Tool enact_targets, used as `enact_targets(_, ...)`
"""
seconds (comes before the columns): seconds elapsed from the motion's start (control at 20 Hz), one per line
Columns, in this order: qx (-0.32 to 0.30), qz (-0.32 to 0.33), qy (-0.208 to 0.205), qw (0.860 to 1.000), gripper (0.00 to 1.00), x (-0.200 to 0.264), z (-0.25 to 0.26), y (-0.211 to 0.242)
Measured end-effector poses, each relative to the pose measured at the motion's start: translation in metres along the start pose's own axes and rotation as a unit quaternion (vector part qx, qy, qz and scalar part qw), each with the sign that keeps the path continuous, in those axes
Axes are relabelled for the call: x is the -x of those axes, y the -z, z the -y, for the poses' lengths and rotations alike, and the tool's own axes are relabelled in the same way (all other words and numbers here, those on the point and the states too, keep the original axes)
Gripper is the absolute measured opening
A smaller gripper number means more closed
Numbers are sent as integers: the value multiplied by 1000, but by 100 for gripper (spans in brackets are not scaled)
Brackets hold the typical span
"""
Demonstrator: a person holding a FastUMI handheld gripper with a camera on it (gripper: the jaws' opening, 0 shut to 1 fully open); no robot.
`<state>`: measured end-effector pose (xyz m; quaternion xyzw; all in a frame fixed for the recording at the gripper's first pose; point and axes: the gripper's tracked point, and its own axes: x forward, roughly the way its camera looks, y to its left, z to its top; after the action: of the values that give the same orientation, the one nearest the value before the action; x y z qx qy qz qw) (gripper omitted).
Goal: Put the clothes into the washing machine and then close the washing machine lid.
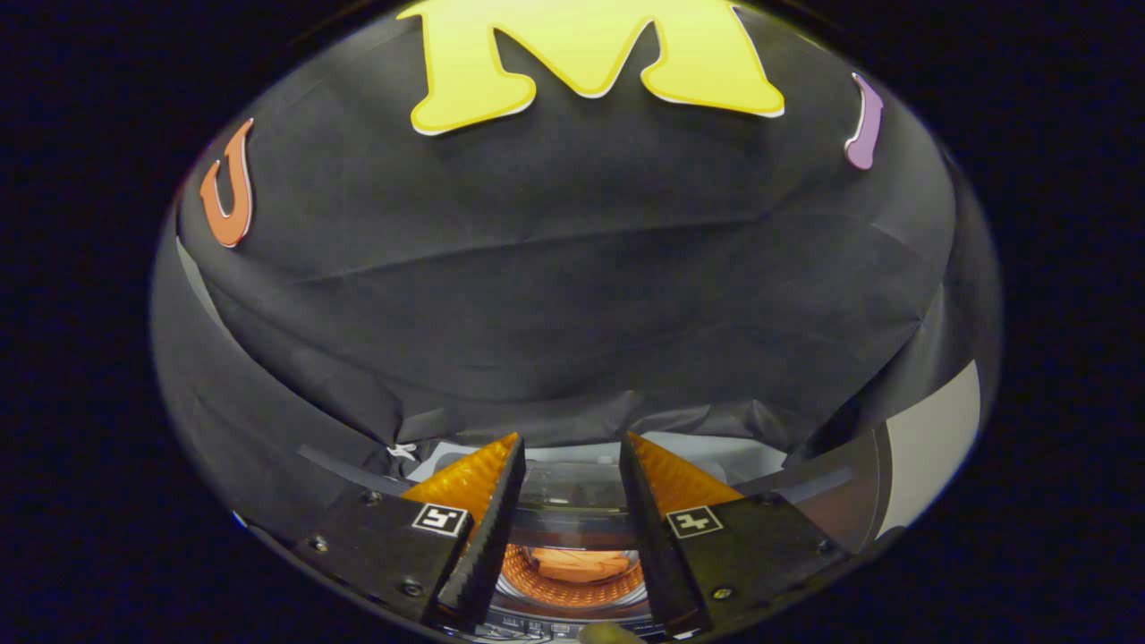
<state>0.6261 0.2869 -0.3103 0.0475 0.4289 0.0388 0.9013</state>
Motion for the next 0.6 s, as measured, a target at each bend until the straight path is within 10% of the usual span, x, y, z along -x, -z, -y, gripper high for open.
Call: enact_targets(0.6,5,2,3,1000,67,-4,-1,1)
